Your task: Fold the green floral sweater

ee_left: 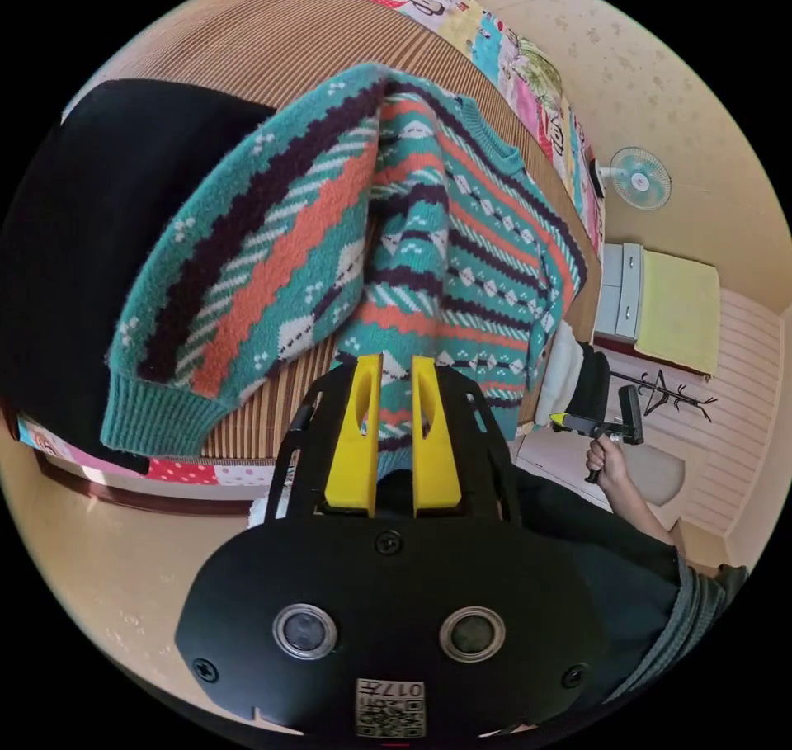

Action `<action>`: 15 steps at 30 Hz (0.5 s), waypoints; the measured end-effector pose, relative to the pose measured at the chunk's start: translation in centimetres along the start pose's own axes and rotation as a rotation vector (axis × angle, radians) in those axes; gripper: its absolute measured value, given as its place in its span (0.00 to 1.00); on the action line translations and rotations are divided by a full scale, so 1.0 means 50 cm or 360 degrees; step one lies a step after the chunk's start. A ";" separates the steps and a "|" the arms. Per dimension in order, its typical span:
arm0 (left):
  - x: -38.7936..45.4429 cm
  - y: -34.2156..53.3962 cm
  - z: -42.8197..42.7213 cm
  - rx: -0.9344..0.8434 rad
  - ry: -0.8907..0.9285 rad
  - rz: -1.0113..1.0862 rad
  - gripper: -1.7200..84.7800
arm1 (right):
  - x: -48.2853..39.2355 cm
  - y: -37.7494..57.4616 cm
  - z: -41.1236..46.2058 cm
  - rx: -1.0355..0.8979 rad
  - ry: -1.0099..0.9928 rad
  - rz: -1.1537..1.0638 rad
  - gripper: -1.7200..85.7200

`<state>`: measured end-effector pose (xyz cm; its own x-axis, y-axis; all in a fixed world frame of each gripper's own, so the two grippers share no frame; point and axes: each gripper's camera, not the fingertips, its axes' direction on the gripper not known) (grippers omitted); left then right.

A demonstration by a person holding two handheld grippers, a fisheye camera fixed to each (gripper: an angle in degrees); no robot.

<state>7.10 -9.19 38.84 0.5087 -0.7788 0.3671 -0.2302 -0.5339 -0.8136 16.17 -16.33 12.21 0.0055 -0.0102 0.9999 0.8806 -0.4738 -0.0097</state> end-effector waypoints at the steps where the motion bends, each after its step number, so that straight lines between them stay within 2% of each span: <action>1: -0.001 -0.011 0.016 -0.0054 -0.0006 -0.0013 0.09 | 0.000 -0.021 0.008 -0.0041 0.0067 0.0004 0.03; 3: -0.002 -0.034 0.030 -0.0123 -0.0076 -0.0037 0.09 | -0.016 -0.061 0.011 -0.0071 0.0190 -0.0027 0.03; 6: -0.003 -0.082 0.031 -0.0289 -0.0109 -0.0059 0.08 | -0.079 -0.126 0.003 -0.0034 0.0409 -0.0266 0.02; 8: 0.006 -0.103 -0.008 -0.0329 -0.0169 0.0003 0.08 | -0.121 -0.153 0.000 0.0027 0.0626 -0.0421 0.02; 10: 0.012 -0.100 -0.049 -0.0311 -0.0251 0.0087 0.08 | -0.150 -0.173 0.010 0.0137 0.1020 -0.0529 0.02; 11: 0.002 -0.092 -0.076 -0.0295 -0.0242 0.0088 0.08 | -0.150 -0.178 0.017 0.0147 0.1120 -0.0545 0.02; 12: -0.010 -0.087 -0.091 -0.0282 -0.0201 0.0065 0.08 | -0.141 -0.187 0.036 0.0104 0.1280 -0.0589 0.02; 15: -0.123 -0.047 -0.162 -0.0082 0.0264 -0.0298 0.09 | -0.055 -0.212 0.091 -0.0245 0.1631 -0.0527 0.02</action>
<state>-2.23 -5.80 42.15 0.4041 -0.7058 0.5819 -0.1888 -0.6868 -0.7019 8.98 -7.28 9.61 -0.6818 -0.5576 0.4735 0.6965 -0.6927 0.1872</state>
